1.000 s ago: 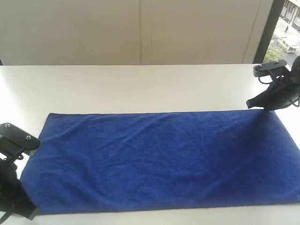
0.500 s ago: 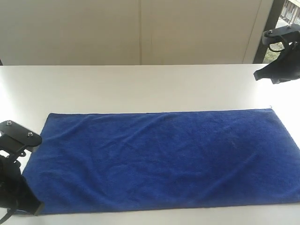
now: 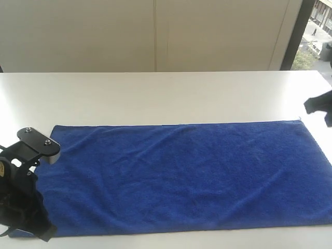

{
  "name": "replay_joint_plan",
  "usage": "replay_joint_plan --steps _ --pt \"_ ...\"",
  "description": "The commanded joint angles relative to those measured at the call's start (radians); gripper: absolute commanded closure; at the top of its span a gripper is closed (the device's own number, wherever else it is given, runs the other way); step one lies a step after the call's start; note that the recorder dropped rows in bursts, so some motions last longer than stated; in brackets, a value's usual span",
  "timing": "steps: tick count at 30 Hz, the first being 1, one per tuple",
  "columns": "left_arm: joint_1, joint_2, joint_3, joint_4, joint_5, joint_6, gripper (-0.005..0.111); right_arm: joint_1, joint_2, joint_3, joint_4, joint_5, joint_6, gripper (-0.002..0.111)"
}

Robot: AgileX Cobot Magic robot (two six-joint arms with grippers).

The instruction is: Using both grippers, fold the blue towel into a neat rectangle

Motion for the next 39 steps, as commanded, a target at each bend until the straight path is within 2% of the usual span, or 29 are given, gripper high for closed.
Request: replay_joint_plan --steps 1,8,16,28,39 --pt "0.002 -0.011 -0.003 -0.020 0.002 0.009 0.107 -0.001 -0.054 0.167 -0.059 -0.001 0.044 0.108" --pt "0.002 -0.009 0.005 -0.020 -0.084 0.009 0.107 -0.001 -0.042 0.313 -0.098 -0.163 0.086 0.108" --pt "0.002 0.057 0.104 -0.020 -0.290 0.009 0.107 -0.001 0.062 0.325 -0.220 -0.147 0.175 0.108" --pt "0.002 0.111 0.111 -0.020 -0.306 0.009 0.107 -0.001 0.221 0.325 -0.367 -0.183 0.268 0.108" --pt "0.002 0.111 0.111 -0.020 -0.305 0.009 0.107 -0.001 0.233 0.325 -0.425 -0.058 0.356 0.108"
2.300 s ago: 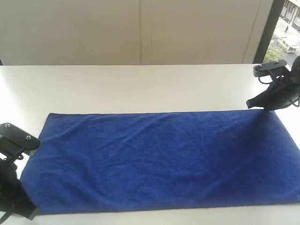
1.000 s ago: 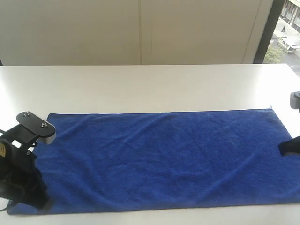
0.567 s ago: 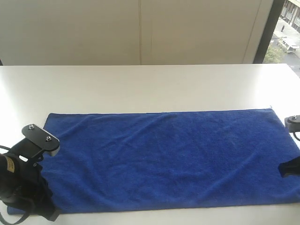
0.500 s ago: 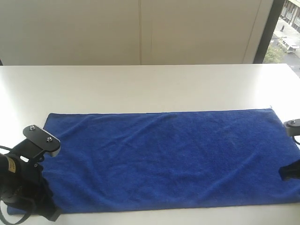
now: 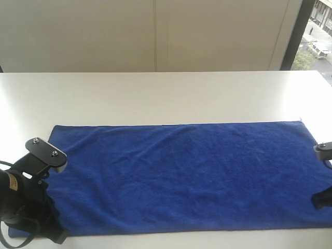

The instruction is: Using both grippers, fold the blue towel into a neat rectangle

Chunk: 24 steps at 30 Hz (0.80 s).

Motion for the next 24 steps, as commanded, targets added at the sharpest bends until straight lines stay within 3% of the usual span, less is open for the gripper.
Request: replay_joint_plan --steps 1,10,16,20,24 --pt "0.002 0.001 0.008 -0.009 0.011 0.001 0.107 -0.001 0.013 0.007 -0.030 0.041 0.040 0.108" --pt "0.002 0.001 0.008 -0.011 0.016 -0.009 0.107 -0.001 -0.155 -0.098 0.000 -0.036 0.082 0.107" --pt "0.002 0.001 0.008 -0.024 0.018 -0.009 0.107 -0.013 -0.116 -0.238 0.039 -0.068 0.006 0.084" --pt "0.002 0.001 0.008 -0.024 0.018 -0.009 0.107 -0.055 0.057 -0.388 0.253 0.004 -0.262 0.067" --pt "0.002 0.001 0.008 -0.024 0.018 -0.009 0.107 -0.062 0.170 -0.466 0.321 -0.016 -0.342 0.065"
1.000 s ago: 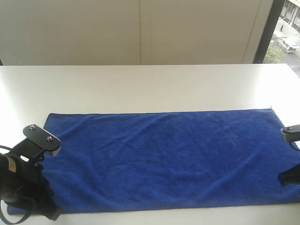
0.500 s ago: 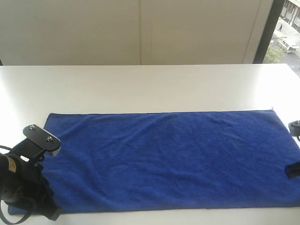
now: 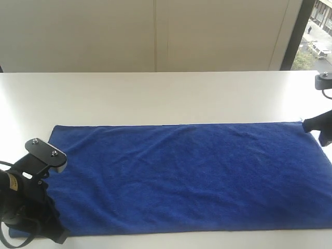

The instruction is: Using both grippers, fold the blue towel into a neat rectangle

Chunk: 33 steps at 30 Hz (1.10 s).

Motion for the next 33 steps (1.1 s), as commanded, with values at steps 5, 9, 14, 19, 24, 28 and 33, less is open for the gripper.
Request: replay_joint_plan --steps 5,9,14,19,24,28,33 --pt "0.002 0.001 0.008 -0.010 0.010 -0.007 0.107 -0.012 0.186 -0.108 0.056 -0.040 -0.103 0.066" --pt "0.002 0.001 0.008 -0.010 0.001 -0.007 0.107 -0.023 0.228 -0.120 0.026 -0.043 -0.103 0.066" --pt "0.002 0.001 0.008 -0.010 -0.003 -0.007 0.107 -0.055 0.240 -0.120 0.018 -0.013 -0.108 0.066" --pt "0.002 0.001 0.008 -0.010 -0.021 -0.007 0.107 -0.080 0.242 -0.120 0.012 0.036 -0.129 0.066" --pt "0.002 0.001 0.008 -0.010 -0.021 -0.007 0.107 -0.083 0.242 -0.116 0.029 0.028 -0.130 0.066" --pt "0.002 0.001 0.008 -0.010 -0.021 -0.007 0.107 -0.083 0.233 -0.116 0.043 0.027 -0.130 0.066" --pt "0.002 0.001 0.008 -0.010 -0.021 -0.007 0.107 -0.083 0.225 -0.116 0.071 0.029 -0.130 0.066"
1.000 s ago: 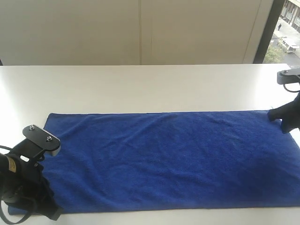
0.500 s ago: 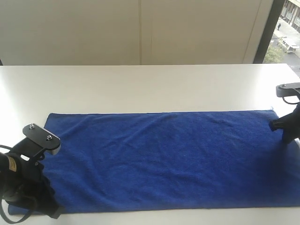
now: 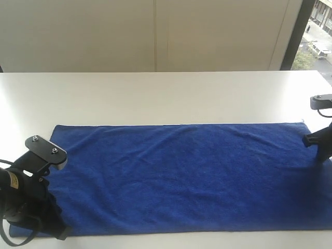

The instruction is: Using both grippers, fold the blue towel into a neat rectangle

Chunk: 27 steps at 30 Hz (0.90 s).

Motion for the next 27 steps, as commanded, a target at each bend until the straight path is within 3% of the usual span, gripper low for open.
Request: replay_joint_plan --steps 1,10,22,27 --pt "0.002 0.001 0.008 -0.009 0.008 -0.007 0.107 -0.011 -0.014 0.002 0.030 0.011 -0.010 0.066" --pt "0.002 0.001 0.008 -0.009 0.009 -0.002 0.107 -0.011 0.012 0.043 0.030 -0.008 -0.010 0.068" --pt "0.002 0.001 0.008 -0.009 0.003 -0.002 0.107 -0.011 0.089 0.050 0.017 -0.007 0.018 0.106" --pt "0.002 -0.030 0.004 -0.009 -0.037 -0.002 0.107 -0.011 0.064 0.027 -0.063 -0.012 0.106 0.108"
